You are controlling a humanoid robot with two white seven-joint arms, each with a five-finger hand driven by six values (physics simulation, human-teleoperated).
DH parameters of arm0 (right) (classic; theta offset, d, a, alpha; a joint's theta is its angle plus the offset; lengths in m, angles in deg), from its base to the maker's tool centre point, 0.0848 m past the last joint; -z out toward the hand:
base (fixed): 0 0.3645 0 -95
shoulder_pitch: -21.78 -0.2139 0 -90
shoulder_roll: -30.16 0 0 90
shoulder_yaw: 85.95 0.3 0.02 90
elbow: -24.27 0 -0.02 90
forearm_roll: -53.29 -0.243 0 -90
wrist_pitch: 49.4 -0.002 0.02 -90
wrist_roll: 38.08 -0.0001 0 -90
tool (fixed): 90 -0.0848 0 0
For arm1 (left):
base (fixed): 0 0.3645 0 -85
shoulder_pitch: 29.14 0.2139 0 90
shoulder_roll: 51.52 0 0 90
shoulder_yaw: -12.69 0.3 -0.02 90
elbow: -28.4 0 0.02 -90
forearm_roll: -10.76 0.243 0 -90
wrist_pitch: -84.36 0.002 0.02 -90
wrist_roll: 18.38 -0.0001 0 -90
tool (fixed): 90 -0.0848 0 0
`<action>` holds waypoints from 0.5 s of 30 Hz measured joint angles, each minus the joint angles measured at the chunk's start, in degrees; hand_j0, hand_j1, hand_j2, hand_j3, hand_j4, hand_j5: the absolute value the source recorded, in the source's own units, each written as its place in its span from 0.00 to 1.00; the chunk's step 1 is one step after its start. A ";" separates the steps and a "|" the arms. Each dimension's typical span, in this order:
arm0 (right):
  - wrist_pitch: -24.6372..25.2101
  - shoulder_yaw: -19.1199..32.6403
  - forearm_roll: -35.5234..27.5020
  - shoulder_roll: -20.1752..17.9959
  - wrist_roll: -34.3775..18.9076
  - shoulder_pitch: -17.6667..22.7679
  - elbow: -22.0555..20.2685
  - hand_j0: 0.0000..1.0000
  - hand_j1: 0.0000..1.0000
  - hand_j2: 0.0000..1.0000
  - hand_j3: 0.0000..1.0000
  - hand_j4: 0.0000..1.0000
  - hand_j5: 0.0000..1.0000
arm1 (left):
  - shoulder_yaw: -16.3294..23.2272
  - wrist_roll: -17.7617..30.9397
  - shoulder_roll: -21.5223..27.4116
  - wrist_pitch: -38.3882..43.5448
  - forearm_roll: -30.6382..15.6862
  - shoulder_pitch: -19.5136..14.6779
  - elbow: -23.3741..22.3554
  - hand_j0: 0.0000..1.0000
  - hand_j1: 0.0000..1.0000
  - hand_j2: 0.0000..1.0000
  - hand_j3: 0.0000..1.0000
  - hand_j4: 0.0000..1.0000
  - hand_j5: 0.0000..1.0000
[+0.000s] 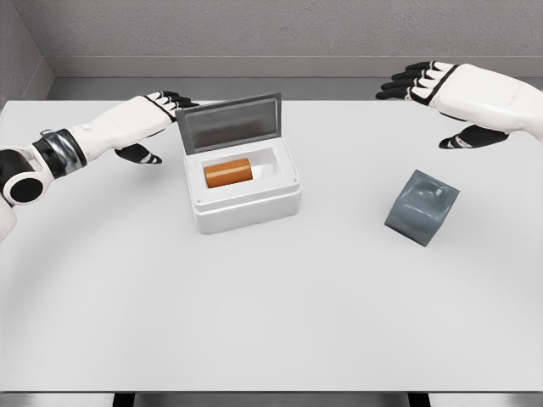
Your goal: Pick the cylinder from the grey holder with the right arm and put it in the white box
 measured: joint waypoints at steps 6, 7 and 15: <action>0.00 -0.22 0.01 0.05 0.00 0.00 -0.48 1.00 1.00 1.00 1.00 1.00 1.00 | 0.17 0.03 1.42 -0.04 0.28 0.88 2.45 1.00 1.00 1.00 1.00 1.00 1.00; 0.00 -0.26 0.01 0.05 0.00 0.00 -0.52 1.00 1.00 1.00 1.00 1.00 1.00 | 0.18 0.03 1.50 -0.04 0.31 0.97 2.70 1.00 1.00 1.00 1.00 1.00 1.00; 0.00 -0.50 -0.03 0.10 0.00 0.00 -0.58 1.00 1.00 1.00 1.00 1.00 1.00 | -0.75 0.08 2.70 -0.05 -0.55 0.97 3.32 1.00 1.00 1.00 1.00 1.00 1.00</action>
